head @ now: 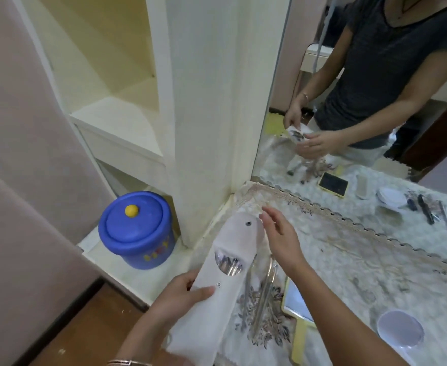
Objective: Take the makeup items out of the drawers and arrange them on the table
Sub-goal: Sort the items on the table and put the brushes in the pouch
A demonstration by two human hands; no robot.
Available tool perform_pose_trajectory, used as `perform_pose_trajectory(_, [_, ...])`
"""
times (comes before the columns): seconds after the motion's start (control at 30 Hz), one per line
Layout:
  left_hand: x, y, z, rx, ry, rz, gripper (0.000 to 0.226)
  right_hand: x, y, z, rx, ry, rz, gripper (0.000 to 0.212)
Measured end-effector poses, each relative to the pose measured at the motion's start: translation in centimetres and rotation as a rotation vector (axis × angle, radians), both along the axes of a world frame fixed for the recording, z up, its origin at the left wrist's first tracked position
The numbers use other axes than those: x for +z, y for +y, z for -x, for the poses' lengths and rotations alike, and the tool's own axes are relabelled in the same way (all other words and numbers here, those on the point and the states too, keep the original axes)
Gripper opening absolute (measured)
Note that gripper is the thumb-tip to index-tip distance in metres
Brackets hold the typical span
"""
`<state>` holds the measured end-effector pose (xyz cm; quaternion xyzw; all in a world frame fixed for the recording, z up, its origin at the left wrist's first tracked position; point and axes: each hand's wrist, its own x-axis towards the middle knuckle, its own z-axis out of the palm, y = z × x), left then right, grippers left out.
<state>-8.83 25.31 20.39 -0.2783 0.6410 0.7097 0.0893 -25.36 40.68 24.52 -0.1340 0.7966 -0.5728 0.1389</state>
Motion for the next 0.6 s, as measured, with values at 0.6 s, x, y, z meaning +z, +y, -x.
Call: perform_pose_trajectory(0.6, [1.3, 5.1, 4.4, 0.105, -0.167, -0.430, 0.032, -2.3, 3.5, -8.3, 0.288, 0.576, -0.561, 0.016])
